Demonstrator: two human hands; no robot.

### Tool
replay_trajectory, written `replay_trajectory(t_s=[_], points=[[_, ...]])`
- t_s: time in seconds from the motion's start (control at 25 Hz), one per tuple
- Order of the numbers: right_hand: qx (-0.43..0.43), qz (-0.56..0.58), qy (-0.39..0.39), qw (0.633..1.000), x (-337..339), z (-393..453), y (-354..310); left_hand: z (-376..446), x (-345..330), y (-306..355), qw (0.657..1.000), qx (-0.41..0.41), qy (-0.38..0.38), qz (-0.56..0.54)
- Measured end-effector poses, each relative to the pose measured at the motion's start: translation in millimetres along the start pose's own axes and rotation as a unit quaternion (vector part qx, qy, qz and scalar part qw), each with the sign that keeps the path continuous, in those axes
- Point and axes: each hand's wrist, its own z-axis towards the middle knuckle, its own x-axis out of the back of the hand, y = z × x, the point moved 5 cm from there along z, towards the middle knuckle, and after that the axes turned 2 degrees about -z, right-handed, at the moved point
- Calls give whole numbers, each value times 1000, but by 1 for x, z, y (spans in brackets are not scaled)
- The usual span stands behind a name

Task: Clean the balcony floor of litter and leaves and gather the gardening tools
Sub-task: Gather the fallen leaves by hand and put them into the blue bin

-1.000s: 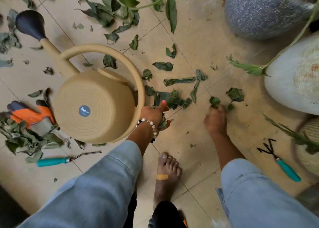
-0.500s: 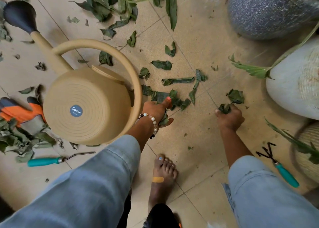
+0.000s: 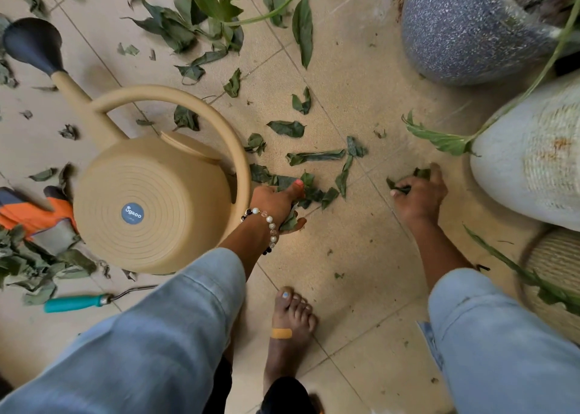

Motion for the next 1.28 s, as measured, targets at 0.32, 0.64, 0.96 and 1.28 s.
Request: replay_trajectory(t_s=[0.32, 0.64, 0.96, 1.28], points=[[-31, 237, -32, 970, 7, -57, -34, -14, 2, -9, 1000, 5, 16, -12], [135, 340, -81, 927, 18, -199, -123, -45, 15, -31, 992, 65, 68, -90], [245, 80, -415, 873, 6, -226, -169, -65, 60, -44, 967, 79, 146, -194], [-18, 127, -99, 987, -20, -129, -115, -51, 65, -74, 959, 113, 115, -235]])
